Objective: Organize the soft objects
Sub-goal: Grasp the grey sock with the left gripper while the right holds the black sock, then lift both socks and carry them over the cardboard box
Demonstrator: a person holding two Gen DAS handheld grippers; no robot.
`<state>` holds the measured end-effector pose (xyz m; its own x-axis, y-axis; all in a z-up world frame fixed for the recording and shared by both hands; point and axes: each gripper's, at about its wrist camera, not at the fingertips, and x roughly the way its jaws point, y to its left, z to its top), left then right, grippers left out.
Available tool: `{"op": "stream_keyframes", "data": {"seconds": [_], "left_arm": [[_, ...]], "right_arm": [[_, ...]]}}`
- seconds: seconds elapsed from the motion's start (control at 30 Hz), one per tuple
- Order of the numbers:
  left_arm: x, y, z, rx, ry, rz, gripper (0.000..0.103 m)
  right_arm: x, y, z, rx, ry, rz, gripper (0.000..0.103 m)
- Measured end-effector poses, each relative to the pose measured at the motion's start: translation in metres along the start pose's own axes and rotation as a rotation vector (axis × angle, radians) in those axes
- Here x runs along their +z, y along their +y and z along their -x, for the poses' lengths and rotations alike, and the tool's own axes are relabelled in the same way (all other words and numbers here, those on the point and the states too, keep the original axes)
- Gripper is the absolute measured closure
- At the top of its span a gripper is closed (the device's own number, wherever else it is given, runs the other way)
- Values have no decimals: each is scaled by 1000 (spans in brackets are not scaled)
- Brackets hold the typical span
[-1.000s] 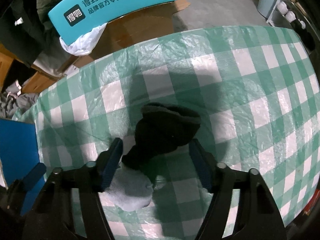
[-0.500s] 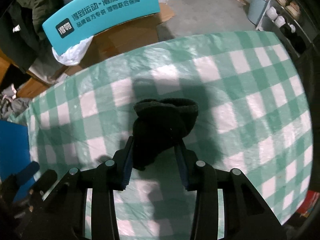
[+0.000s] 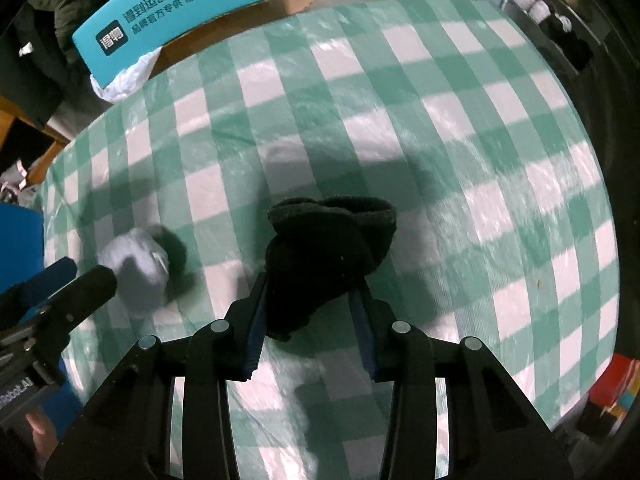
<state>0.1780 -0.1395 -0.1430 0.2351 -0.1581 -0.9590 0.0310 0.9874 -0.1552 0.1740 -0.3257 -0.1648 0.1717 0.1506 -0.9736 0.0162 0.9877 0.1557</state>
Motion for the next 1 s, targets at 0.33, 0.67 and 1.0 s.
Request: {"op": "stream_keyframes", "data": {"seconds": [0.33, 0.67, 1.0], "left_arm": [[-7, 0, -31, 10, 48, 23, 30], [-11, -1, -37, -42, 26, 25, 42], [-17, -15, -31, -19, 19, -53, 76]], "right_arm": [[-5, 0, 11, 27, -7, -5, 65], [-9, 8, 16, 19, -6, 35, 65], [-15, 10, 26, 3, -19, 63, 65]]}}
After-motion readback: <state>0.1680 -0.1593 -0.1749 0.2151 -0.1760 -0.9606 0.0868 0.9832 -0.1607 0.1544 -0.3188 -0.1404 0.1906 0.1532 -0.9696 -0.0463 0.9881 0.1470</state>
